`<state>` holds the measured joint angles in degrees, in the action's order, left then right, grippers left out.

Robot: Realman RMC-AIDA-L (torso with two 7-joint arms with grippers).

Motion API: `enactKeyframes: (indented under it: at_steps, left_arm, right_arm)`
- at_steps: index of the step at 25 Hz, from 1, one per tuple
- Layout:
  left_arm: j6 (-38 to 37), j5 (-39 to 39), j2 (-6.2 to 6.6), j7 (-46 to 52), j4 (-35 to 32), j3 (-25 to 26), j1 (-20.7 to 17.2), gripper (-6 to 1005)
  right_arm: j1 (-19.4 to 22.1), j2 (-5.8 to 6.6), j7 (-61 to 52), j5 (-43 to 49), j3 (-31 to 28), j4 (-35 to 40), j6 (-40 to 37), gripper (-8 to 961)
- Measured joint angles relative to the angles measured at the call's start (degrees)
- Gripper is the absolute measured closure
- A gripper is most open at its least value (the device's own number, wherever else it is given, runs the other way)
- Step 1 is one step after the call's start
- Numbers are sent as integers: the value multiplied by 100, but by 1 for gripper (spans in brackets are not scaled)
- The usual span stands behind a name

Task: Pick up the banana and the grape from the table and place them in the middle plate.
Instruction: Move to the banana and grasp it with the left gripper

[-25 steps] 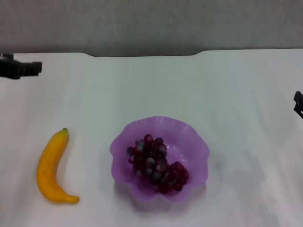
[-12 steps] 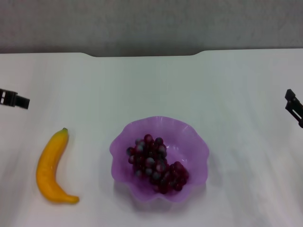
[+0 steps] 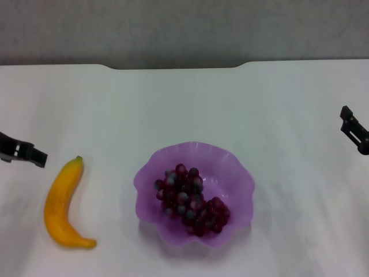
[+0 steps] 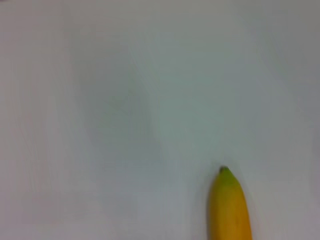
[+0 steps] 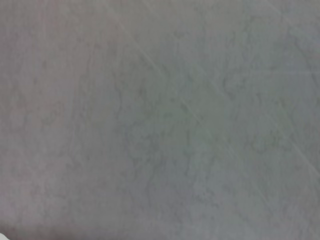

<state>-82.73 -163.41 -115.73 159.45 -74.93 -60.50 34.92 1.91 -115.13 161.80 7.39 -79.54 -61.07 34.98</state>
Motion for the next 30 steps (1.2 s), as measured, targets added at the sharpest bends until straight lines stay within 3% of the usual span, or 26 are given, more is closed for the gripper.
enactKeyframes:
  at_steps: [8, 16, 30]
  left_arm:
    - [-30, -7, -44, 20, 366, -99, 95, 246]
    - [-112, 57, -55, 267, 436, -561, 94, 246]
    - [114, 295, -73, 279, 831, -603, 162, 246]
  right_arm:
    - [3, 0, 18, 0, 54, -28, 0, 193]
    - [-11, 0, 20, 10, 91, -28, 5, 193]
    - [-42, 0, 16, 94, 165, -92, 5, 193]
